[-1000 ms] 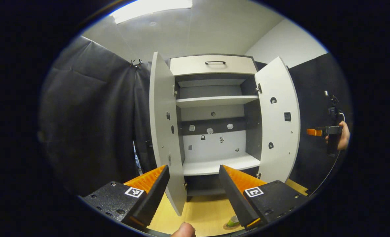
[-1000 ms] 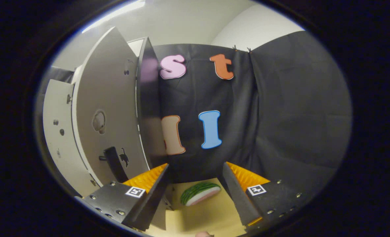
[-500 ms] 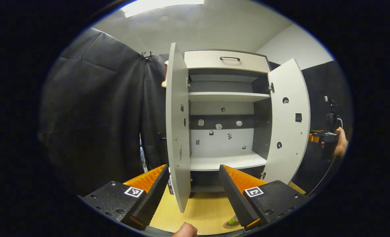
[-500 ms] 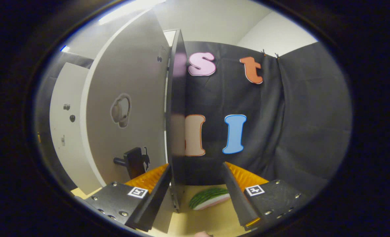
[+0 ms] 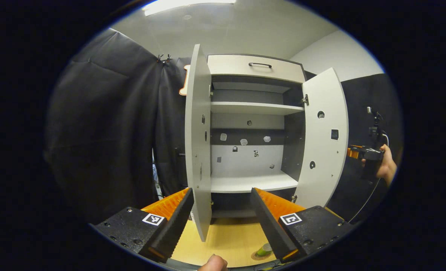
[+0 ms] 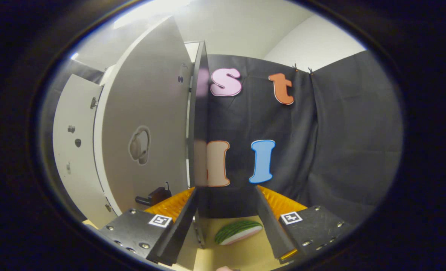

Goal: Grasp the bottle in the cabinet with the left hand and place it on the coaster, then close the right door with the right hand and the left door with the left hand.

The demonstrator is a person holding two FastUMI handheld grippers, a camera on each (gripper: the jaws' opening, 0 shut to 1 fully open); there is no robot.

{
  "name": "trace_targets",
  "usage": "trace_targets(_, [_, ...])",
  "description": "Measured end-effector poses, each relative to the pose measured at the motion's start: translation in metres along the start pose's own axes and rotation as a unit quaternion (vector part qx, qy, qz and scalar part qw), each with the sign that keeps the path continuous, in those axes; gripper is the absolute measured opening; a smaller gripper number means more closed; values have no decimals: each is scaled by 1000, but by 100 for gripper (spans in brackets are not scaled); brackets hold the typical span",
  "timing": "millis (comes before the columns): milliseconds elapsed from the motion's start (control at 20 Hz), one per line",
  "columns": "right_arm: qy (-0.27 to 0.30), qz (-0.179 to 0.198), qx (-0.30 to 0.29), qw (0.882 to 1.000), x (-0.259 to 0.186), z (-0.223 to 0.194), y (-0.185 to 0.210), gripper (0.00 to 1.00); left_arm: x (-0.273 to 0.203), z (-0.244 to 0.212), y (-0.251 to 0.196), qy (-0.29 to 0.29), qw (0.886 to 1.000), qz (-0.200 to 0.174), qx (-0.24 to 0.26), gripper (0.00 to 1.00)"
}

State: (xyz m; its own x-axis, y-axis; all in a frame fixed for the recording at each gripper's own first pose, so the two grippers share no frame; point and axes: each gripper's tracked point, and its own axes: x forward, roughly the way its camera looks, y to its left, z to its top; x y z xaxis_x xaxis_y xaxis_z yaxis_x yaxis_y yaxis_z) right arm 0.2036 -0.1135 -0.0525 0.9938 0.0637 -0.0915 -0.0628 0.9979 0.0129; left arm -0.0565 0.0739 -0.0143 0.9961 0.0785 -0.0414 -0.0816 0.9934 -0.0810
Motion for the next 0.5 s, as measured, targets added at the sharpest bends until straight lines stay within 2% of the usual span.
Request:
trace_targets(100, [-9,2,-1,1000,-2,2,8,89,4,-9,-10,10,1000,-20,-21,96])
trace_targets(200, [-5,17,3,1000,-2,-1,24,89,10,-10,-5,11,1000,-20,-16,96])
trace_targets(250, [-3,25,2,1000,-2,-1,34,84,10,-12,-5,13,1000,-21,-9,93])
trace_targets(300, [-3,29,2,1000,-4,-1,43,84,11,-10,-5,12,1000,-23,-4,97])
trace_targets(350, [-4,31,5,999,-5,-1,50,89,12,-8,-5,11,1000,-27,-4,97])
trace_targets(400, [-3,31,12,999,-4,-2,56,84,12,-8,-5,12,999,-31,-6,97])
trace_targets(450, [2,33,18,999,-6,-5,61,89,12,-9,-1,14,999,-30,-7,96])
trace_targets(500, [4,32,21,999,-6,-6,65,89,12,-8,5,14,999,-28,-6,97])
